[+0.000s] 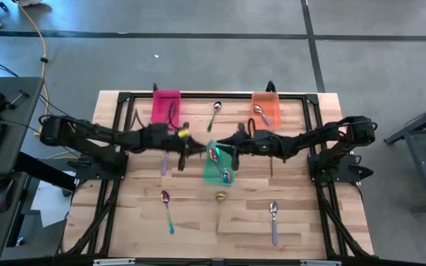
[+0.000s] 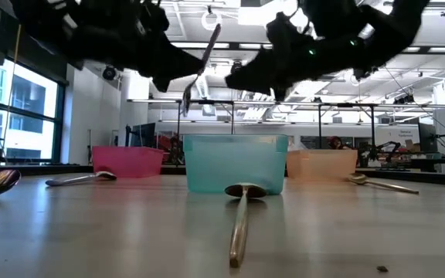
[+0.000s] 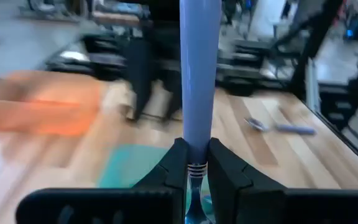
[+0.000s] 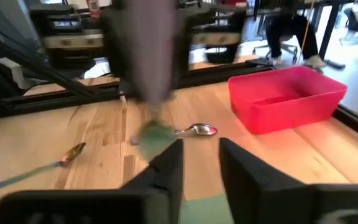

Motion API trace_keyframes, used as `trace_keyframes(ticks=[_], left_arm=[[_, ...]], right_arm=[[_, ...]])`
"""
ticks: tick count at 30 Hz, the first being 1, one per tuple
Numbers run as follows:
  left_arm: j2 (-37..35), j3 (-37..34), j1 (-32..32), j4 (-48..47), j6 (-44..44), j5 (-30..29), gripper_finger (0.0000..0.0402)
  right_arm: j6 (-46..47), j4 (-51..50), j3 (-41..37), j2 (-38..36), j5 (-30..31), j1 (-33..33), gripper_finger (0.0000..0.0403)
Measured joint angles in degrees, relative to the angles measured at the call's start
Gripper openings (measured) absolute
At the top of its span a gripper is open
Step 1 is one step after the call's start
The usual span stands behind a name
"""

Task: Sort silverware by color (type)
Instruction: Put the bottom left purple spoon into the orange bin

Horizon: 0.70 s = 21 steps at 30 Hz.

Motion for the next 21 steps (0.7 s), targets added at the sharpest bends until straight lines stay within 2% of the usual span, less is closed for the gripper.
trace_keyframes(ticks=[5,9,14,21], left_arm=[[0.0,-0.9,8.3,10.5,0.2,8.1,0.0024],[0.1,-0.9,12.4,15.1,-1.4,12.1,0.0024],[0.1,-0.9,14.0,16.6,-1.7,13.0,0.0024],[0.1,-0.9,14.2,16.8,1.1,12.7,0.0024]], right_arm=[[1.8,-4.2,4.6,0.0,0.4,-0.2,0.0162],[1.9,-4.3,6.5,0.0,0.4,-1.0,0.0202],[-0.2,-4.3,9.8,1.3,-0.4,-2.6,0.0204],[-3.2,-4.4,16.4,6.8,-6.3,-5.4,0.0187]])
